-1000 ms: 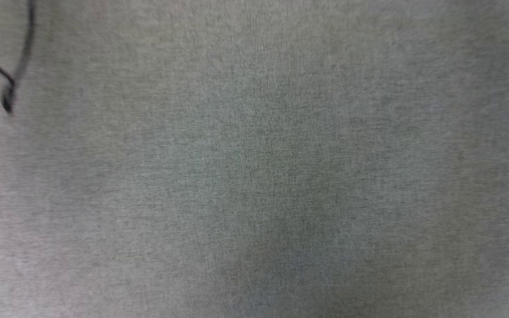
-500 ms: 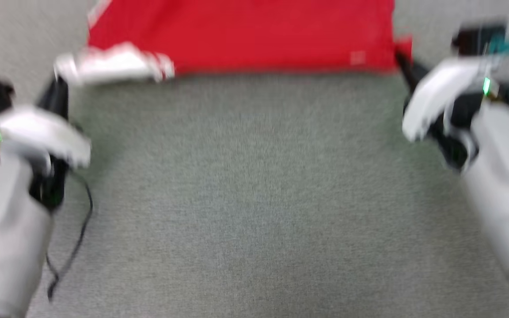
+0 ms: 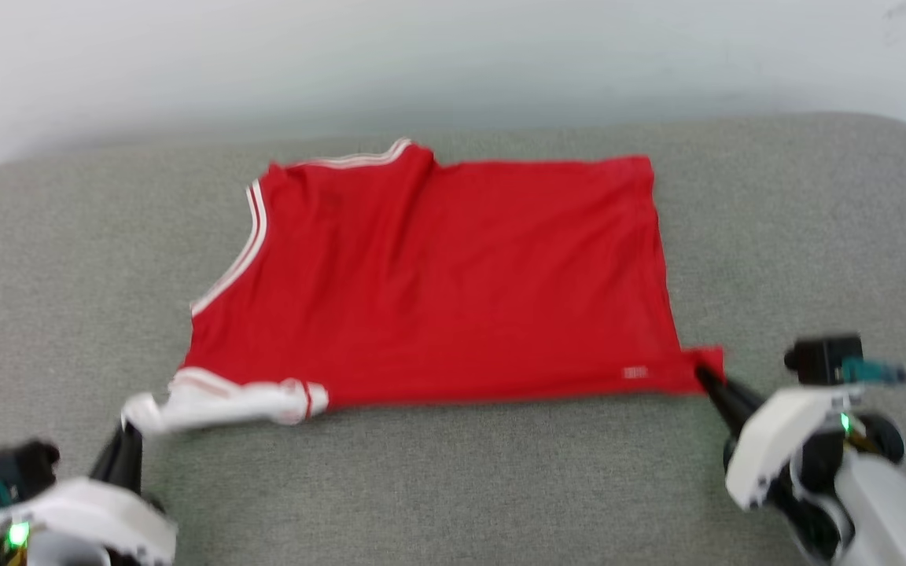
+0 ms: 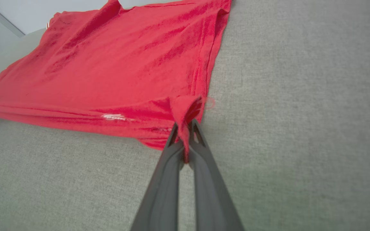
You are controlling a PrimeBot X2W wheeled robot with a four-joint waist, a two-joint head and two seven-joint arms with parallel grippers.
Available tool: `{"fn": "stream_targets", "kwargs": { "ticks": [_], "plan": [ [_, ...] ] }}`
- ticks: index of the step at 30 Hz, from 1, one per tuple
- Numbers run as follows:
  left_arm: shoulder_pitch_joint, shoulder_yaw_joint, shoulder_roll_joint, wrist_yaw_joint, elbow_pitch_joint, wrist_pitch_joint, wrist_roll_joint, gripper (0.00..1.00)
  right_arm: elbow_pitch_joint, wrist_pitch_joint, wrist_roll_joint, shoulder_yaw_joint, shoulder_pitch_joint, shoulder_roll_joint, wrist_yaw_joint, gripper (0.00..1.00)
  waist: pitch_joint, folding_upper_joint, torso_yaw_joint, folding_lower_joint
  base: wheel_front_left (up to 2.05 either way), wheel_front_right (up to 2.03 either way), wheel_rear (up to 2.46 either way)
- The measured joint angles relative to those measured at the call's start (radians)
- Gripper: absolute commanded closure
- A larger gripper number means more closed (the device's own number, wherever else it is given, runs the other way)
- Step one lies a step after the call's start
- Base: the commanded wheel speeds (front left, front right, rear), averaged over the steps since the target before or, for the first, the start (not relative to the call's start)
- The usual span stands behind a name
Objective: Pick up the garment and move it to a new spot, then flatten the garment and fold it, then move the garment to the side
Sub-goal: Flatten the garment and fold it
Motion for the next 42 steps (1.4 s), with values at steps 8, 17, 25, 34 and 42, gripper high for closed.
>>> {"fn": "stream_targets", "kwargs": {
  "ticks": [8, 17, 25, 34, 42],
  "plan": [
    [0.288, 0.014, 0.040, 0.148, -0.289, 0.103, -0.058, 1.00, -0.234, 0.103, -0.078, -0.151, 0.312, -0.001, 0.000, 1.00, -0.056, 0.0000, 0.016, 0.0001, 0.00, 0.00, 0.00],
    [0.401, 0.047, 0.091, 0.240, -0.533, 0.152, -0.080, 1.00, -0.560, 0.297, -0.188, -0.340, 0.531, 0.088, 0.000, 1.00, -0.059, 0.0000, 0.031, 0.0001, 0.00, 0.00, 0.00],
    [0.183, 0.029, 0.069, 0.210, -0.512, 0.150, -0.037, 1.00, -0.634, 0.376, -0.238, -0.399, 0.404, 0.137, 0.000, 1.00, 0.010, 0.0000, 0.029, 0.0005, 0.00, 0.00, 0.00],
    [-0.067, -0.003, 0.025, 0.111, -0.301, 0.140, -0.024, 1.00, -0.490, 0.381, -0.256, -0.372, 0.179, 0.123, -0.001, 1.00, 0.136, 0.0000, 0.023, 0.0006, 0.00, 0.00, 0.00],
    [-0.200, -0.049, -0.019, 0.029, -0.102, 0.197, -0.047, 0.99, -0.320, 0.341, -0.256, -0.299, 0.030, 0.110, -0.001, 0.86, 0.230, 0.0000, 0.016, 0.0007, 0.00, 0.00, 0.00]
  ]
}}
